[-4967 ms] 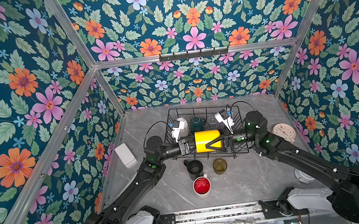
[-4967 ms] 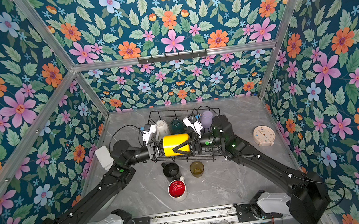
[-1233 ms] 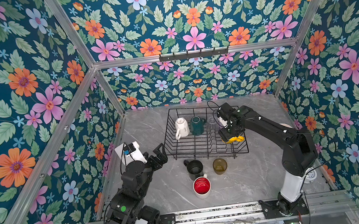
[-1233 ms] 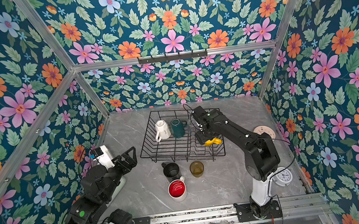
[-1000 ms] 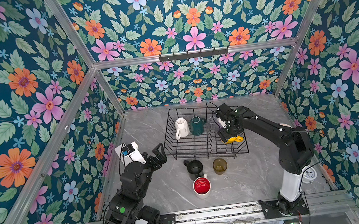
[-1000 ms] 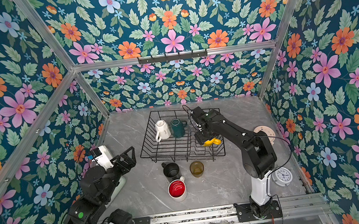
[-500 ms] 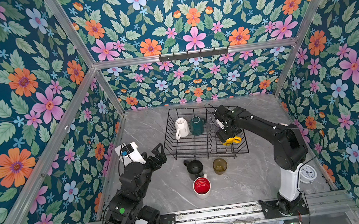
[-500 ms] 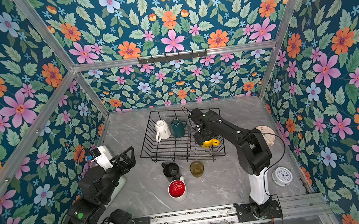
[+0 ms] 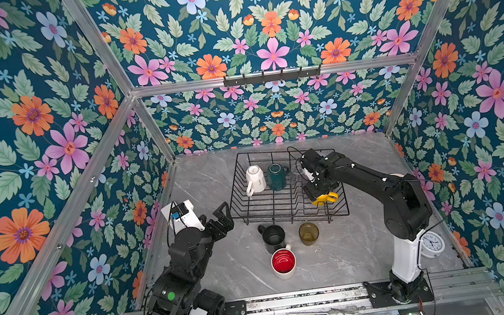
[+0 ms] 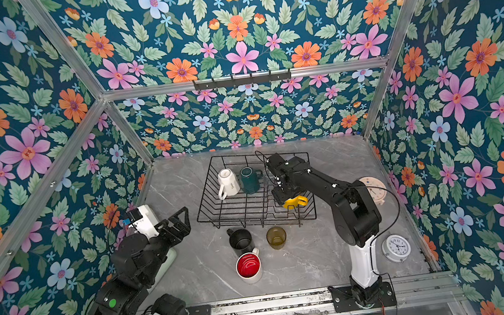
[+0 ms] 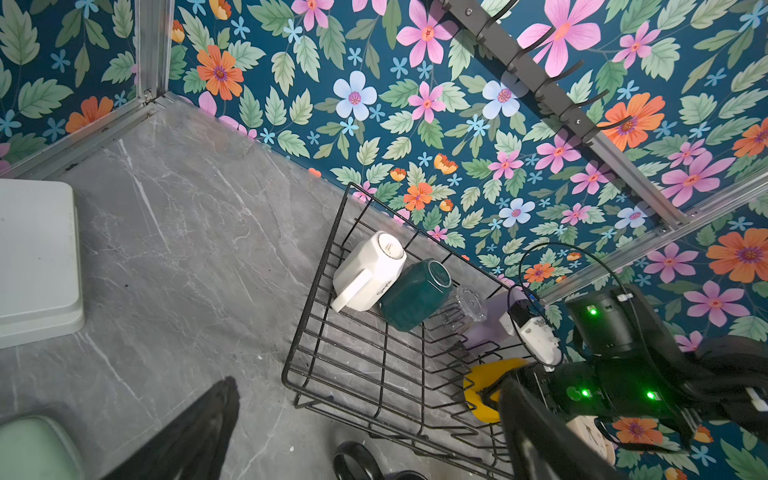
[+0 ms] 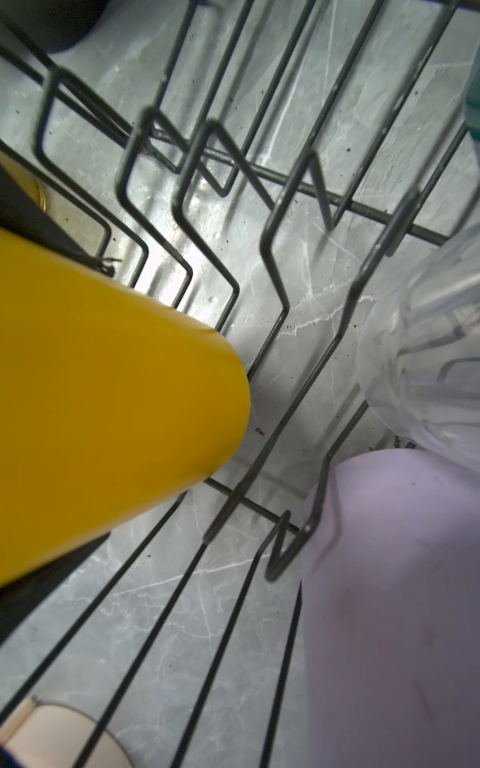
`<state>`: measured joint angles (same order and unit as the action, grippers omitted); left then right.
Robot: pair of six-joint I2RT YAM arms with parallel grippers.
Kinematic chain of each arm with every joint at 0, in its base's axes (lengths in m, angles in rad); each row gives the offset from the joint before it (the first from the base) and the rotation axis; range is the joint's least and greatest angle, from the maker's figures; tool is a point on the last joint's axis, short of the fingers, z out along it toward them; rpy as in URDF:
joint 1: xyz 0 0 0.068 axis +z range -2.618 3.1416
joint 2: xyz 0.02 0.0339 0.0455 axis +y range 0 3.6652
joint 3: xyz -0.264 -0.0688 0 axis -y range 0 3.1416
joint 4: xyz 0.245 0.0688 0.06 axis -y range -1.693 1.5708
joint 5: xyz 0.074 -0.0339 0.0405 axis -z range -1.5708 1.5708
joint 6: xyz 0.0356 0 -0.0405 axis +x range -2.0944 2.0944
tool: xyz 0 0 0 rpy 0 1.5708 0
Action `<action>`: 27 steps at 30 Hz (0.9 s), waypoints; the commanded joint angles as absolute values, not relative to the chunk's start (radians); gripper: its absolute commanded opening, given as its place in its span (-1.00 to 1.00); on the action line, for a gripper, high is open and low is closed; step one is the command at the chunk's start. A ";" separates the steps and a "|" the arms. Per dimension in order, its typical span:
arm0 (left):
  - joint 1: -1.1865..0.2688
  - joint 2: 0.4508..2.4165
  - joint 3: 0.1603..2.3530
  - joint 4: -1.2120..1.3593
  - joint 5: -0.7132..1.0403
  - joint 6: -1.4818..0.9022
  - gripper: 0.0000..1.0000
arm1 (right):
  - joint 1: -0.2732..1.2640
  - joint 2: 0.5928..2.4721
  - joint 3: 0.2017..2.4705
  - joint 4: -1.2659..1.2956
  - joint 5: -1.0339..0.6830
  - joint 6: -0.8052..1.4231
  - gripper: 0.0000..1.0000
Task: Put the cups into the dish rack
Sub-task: 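Lower the inverted yellow mug into the rack beside the lavender cup with the right gripper, then open the right gripper and raise it away from the yellow mug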
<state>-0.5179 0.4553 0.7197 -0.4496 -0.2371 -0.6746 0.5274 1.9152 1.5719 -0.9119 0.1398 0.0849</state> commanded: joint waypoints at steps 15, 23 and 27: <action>-0.517 0.445 0.721 -0.450 -0.243 -0.685 0.99 | 0.528 1.873 1.554 -0.956 0.132 0.086 0.65; -0.518 0.436 0.716 -0.454 -0.247 -0.690 0.99 | 0.528 1.861 1.559 -0.960 0.133 0.083 0.82; -0.517 0.434 0.724 -0.463 -0.244 -0.690 0.99 | 0.528 1.849 1.560 -0.960 0.130 0.086 0.85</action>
